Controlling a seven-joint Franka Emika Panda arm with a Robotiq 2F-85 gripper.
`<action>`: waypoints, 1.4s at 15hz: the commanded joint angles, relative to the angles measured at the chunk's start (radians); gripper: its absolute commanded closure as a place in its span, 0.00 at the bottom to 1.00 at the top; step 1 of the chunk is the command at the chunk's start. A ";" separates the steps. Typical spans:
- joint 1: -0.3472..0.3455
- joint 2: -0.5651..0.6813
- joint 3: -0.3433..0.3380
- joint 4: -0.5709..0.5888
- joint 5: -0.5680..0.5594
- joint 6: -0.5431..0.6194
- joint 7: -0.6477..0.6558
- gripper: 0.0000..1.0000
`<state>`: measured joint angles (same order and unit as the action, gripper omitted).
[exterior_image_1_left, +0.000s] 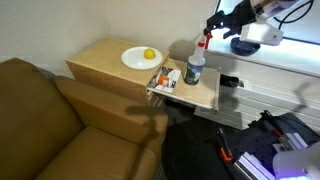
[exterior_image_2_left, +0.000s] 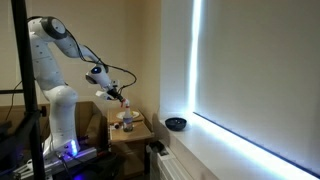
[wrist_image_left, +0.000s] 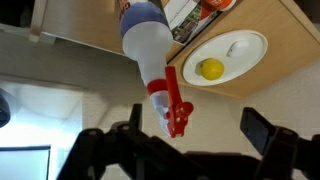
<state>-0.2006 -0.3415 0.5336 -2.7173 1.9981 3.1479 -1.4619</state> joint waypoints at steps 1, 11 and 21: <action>-0.006 0.013 0.004 0.006 -0.002 0.008 -0.006 0.00; -0.174 -0.021 0.154 0.073 0.116 0.013 -0.083 0.34; -0.279 -0.017 0.266 0.067 0.142 -0.014 -0.071 1.00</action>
<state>-0.4258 -0.3567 0.7622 -2.6548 2.1019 3.1602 -1.4981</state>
